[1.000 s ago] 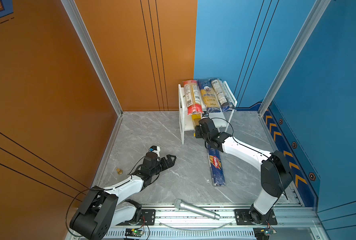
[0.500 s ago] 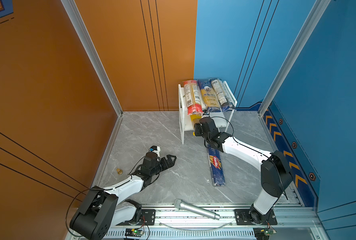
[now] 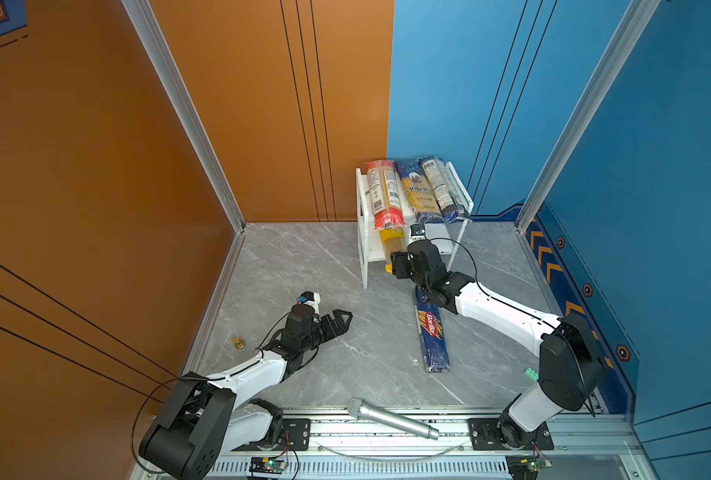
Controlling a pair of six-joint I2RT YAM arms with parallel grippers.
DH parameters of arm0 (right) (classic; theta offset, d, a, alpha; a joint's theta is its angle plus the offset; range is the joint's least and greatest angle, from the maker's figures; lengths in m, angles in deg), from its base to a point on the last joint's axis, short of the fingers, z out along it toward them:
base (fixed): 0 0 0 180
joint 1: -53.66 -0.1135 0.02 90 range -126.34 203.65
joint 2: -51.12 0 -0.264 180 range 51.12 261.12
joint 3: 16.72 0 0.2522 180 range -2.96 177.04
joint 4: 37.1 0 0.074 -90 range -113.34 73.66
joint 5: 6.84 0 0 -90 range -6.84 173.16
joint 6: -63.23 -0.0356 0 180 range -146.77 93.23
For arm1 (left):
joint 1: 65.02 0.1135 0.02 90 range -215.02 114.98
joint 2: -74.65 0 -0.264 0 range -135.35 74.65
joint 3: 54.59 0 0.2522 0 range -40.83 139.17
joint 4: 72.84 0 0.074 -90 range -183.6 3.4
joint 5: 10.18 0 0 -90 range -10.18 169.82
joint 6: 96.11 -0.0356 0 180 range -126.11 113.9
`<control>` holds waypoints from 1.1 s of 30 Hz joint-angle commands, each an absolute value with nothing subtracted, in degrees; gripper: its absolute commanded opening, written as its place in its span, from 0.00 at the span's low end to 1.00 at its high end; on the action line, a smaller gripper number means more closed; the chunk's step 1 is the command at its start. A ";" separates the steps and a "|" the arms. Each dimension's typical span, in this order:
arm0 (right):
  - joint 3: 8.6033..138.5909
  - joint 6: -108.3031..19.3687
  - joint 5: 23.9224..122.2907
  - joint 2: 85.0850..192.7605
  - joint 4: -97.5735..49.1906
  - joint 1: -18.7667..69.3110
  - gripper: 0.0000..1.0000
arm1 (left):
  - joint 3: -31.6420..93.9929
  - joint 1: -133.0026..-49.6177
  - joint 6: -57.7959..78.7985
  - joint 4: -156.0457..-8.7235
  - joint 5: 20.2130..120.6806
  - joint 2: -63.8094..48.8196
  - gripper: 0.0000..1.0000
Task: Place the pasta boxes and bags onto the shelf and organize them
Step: 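Slide the Pastatime pack farther into the lower tier with the right gripper, then release the Pastatime pack and move the right gripper over the Barilla box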
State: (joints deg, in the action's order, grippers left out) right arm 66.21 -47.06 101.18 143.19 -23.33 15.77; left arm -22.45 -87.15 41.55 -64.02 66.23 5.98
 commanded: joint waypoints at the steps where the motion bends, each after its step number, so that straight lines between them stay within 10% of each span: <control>1: 65.73 -44.71 100.99 139.10 -23.40 15.16 0.69 | -22.90 -86.72 41.53 -63.74 65.54 6.67 0.98; 33: 55.64 -49.60 93.20 119.75 3.59 14.54 0.77 | -21.94 -86.91 41.80 -63.75 65.20 6.31 0.98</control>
